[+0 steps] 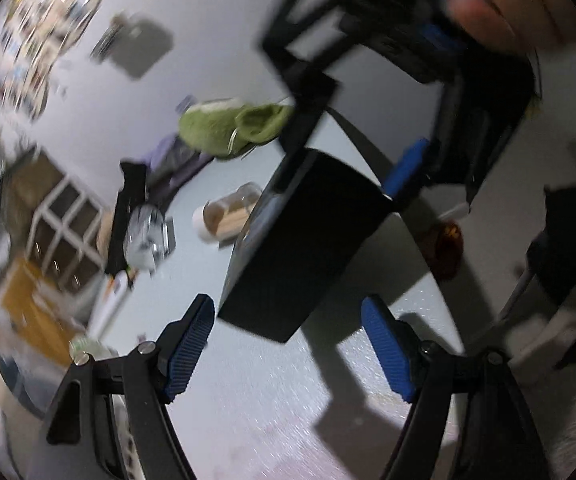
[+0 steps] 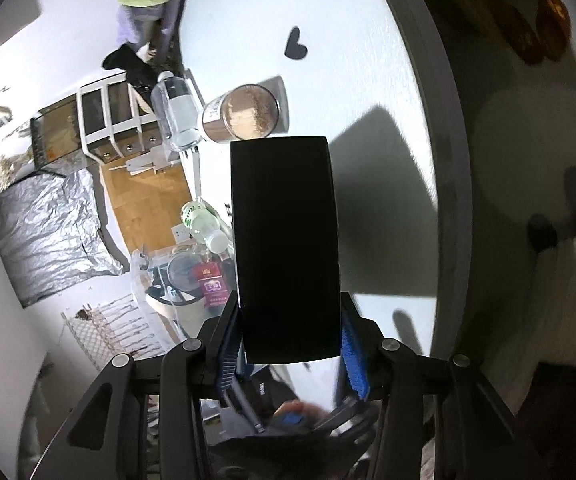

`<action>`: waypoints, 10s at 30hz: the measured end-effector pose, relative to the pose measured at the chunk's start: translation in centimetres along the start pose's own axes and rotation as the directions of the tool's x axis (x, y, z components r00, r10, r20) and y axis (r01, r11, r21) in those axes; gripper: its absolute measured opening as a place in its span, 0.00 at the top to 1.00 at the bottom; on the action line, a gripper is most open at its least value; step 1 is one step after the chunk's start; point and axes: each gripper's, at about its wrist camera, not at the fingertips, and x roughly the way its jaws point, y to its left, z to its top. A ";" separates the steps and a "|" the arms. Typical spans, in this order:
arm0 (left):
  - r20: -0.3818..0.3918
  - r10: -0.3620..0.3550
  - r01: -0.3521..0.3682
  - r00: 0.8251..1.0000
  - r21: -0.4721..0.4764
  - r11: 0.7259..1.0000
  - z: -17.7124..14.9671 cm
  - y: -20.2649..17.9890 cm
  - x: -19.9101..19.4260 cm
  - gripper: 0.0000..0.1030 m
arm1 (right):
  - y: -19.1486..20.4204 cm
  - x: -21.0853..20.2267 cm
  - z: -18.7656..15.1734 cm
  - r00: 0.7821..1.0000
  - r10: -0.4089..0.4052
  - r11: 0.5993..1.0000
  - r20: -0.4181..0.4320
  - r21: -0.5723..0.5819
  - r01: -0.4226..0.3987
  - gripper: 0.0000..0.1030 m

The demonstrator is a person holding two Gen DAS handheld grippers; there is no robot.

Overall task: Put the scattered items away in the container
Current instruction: 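Close the left gripper on the charger box while the right gripper holds it, then carry the charger box with both grippers toward the plastic box, then lower the charger box into the plastic box and open the right gripper, then withdraw both grippers up and away from the plastic box, then close the left gripper on the black UVLABCL visor's headband, then close the right gripper on the visor brim while the left gripper holds it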

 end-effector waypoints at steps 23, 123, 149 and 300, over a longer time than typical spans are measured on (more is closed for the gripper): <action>0.052 0.004 -0.016 0.999 0.228 0.974 0.9 2.4 1.9 0.58 | 4.9 1.6 1.1 0.980 -0.173 0.983 -0.094 -0.085 0.165 0.52; -0.596 0.561 -0.817 0.574 -0.369 0.444 -22.9 27.4 -22.5 0.36 | 28.8 45.7 -30.8 0.740 -0.140 -0.982 0.658 0.006 -0.191 0.21; -0.579 0.493 -0.745 0.649 -0.616 0.257 -21.5 26.5 -24.5 0.02 | 42.6 27.7 -28.1 0.913 -0.325 -0.615 0.248 -0.788 -0.005 0.21; -0.681 -0.115 -0.679 0.723 -0.672 -0.295 -32.5 7.3 -27.4 0.01 | 8.0 24.8 -24.0 0.595 -0.560 0.395 -0.577 -0.817 -0.420 0.65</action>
